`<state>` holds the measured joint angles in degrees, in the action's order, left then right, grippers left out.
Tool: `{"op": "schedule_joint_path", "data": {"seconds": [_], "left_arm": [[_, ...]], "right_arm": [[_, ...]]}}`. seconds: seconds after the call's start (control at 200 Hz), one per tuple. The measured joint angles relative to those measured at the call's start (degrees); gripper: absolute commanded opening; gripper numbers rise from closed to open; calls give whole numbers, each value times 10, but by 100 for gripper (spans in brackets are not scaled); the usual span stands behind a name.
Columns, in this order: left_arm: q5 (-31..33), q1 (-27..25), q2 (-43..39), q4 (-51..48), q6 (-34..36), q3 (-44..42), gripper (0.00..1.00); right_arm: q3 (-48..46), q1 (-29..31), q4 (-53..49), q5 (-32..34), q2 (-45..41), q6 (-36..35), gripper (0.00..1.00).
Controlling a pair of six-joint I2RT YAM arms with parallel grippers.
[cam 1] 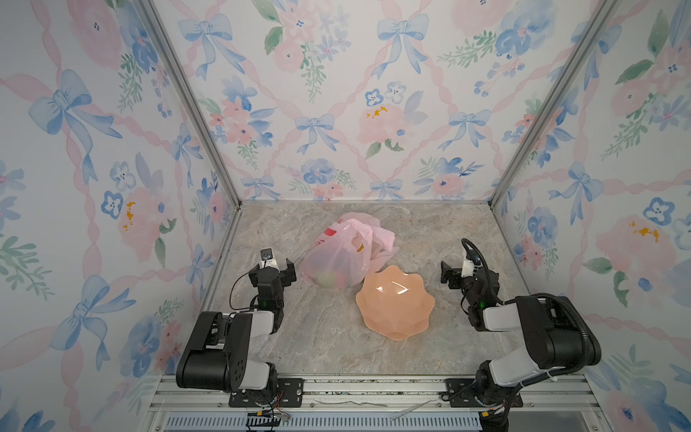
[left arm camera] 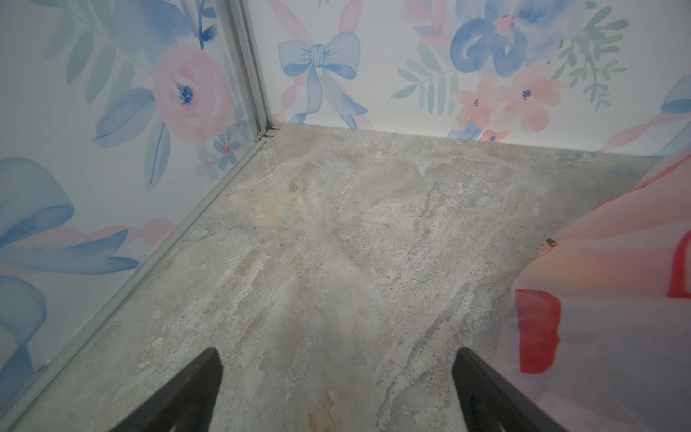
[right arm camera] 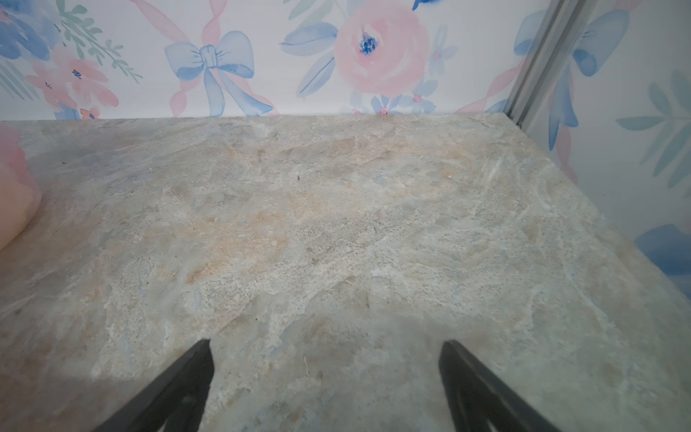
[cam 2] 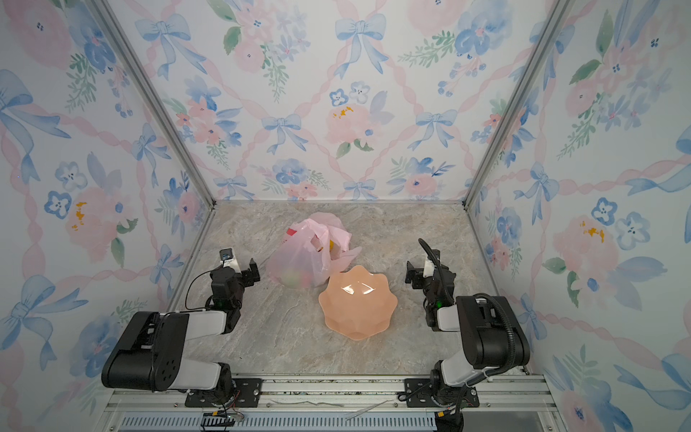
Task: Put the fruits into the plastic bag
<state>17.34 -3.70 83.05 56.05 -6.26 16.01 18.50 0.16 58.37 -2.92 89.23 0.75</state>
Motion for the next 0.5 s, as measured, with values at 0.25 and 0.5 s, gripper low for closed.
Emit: {"op": "schedule_joint_path", "data": {"seconds": [0.25, 0.5], "left_arm": [[-19, 3, 73, 114, 23, -33, 98], [-22, 3, 73, 151, 29, -33, 98]], "right_arm": [[29, 3, -38, 0, 0, -4, 96], [29, 3, -47, 0, 0, -4, 96]]}}
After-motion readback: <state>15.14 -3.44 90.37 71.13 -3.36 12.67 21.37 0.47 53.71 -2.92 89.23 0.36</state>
